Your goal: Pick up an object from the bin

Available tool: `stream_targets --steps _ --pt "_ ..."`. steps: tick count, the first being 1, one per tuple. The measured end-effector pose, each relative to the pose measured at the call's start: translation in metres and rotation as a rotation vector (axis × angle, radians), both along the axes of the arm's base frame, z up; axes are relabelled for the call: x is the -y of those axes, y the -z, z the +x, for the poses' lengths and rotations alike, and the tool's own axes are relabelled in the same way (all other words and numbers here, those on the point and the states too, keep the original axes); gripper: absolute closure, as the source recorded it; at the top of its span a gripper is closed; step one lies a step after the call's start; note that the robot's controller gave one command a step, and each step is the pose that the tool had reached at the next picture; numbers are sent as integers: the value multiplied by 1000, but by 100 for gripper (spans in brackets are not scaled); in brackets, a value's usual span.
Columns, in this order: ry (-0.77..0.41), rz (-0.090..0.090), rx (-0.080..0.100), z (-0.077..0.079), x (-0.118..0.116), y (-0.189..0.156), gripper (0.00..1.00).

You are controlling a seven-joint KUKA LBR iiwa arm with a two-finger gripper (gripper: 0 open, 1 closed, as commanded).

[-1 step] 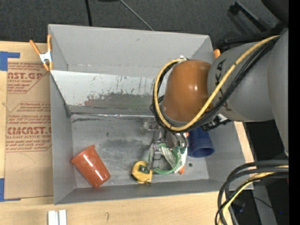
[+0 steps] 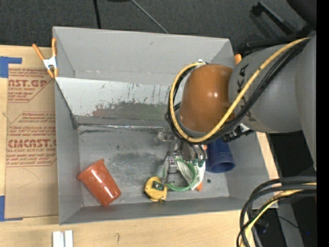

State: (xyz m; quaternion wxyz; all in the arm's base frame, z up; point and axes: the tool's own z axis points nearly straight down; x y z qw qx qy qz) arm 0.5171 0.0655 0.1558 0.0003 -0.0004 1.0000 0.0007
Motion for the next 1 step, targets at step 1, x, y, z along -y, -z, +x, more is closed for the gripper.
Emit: stream_targets --steps 1 --pt "-133 1 10 -9 16 27 0"
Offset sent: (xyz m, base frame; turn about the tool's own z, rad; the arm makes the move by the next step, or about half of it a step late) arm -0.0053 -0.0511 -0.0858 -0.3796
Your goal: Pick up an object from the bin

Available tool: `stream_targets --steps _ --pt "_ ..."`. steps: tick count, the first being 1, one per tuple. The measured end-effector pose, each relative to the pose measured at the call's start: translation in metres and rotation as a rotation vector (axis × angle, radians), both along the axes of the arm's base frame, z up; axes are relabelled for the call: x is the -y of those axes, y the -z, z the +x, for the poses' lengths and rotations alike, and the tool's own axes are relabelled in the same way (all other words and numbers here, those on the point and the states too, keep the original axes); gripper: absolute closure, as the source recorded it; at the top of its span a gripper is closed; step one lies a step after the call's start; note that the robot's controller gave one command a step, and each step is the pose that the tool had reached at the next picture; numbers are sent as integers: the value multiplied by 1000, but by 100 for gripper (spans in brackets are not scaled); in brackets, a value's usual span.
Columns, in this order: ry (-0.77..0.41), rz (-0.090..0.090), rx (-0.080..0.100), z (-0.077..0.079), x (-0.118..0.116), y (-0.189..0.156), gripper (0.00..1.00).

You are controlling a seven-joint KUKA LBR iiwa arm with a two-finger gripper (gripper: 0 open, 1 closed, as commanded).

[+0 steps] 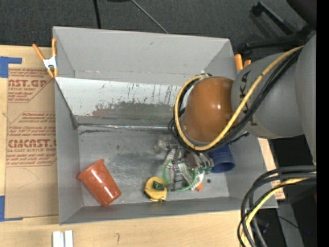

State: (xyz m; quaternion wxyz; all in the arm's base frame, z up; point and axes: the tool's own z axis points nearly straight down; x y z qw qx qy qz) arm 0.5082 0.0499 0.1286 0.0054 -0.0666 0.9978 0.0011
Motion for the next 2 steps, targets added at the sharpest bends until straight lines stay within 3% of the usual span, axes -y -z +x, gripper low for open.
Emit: stream_targets --steps 1,2 --pt "-245 -5 -11 4 36 59 100" --pt "-245 -5 -11 4 36 59 100"
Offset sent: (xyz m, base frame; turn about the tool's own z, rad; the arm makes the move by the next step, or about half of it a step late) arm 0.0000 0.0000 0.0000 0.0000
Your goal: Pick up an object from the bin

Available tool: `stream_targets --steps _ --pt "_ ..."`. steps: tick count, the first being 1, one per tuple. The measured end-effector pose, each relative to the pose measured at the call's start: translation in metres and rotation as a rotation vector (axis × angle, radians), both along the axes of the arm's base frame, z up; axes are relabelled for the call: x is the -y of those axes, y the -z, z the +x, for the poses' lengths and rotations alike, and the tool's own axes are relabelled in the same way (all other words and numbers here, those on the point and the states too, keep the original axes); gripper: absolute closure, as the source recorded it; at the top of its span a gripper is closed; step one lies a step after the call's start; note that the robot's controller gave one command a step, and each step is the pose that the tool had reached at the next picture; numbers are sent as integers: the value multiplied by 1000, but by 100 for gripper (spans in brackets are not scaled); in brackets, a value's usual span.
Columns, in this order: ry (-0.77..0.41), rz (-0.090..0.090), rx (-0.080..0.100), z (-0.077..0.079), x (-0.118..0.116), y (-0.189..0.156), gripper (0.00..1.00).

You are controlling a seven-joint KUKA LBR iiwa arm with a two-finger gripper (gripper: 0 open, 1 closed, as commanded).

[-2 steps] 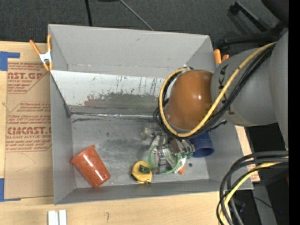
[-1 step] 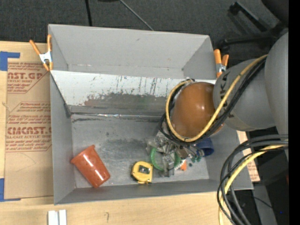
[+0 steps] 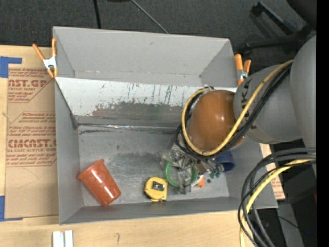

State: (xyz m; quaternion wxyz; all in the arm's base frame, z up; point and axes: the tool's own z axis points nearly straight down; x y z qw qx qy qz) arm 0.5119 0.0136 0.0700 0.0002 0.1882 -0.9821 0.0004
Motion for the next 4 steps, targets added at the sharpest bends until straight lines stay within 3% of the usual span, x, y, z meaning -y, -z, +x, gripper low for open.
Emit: stream_targets --steps 1,2,3,4 --pt "2 2 -6 -1 -6 -53 100" --pt "10 2 13 4 -9 -66 100" --pt "14 2 -5 7 14 -82 100" --pt "42 1 1 29 13 -123 100"
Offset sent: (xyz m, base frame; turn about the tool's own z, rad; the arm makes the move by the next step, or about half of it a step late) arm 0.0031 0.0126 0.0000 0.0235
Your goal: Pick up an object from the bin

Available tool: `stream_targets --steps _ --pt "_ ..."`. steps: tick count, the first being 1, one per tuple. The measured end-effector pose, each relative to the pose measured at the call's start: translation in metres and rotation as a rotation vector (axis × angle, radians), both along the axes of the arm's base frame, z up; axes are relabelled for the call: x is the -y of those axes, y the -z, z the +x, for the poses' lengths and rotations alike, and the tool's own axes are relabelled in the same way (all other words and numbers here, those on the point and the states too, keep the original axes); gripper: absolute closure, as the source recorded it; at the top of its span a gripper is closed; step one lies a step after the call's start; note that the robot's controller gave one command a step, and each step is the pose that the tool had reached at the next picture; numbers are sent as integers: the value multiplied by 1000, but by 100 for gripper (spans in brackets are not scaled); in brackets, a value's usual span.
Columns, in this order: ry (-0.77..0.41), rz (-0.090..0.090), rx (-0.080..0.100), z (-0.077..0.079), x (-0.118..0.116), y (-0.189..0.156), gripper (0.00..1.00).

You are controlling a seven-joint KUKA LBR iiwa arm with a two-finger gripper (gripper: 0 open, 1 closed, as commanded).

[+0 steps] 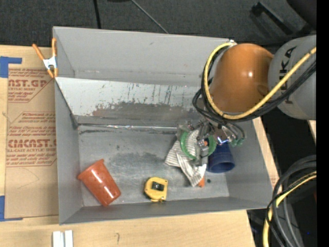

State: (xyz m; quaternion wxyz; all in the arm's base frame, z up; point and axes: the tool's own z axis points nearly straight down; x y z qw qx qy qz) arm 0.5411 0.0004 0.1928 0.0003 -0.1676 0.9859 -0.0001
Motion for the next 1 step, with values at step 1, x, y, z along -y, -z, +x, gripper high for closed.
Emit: stream_targets --steps 1 --pt "-27 1 -2 -27 6 -46 100"
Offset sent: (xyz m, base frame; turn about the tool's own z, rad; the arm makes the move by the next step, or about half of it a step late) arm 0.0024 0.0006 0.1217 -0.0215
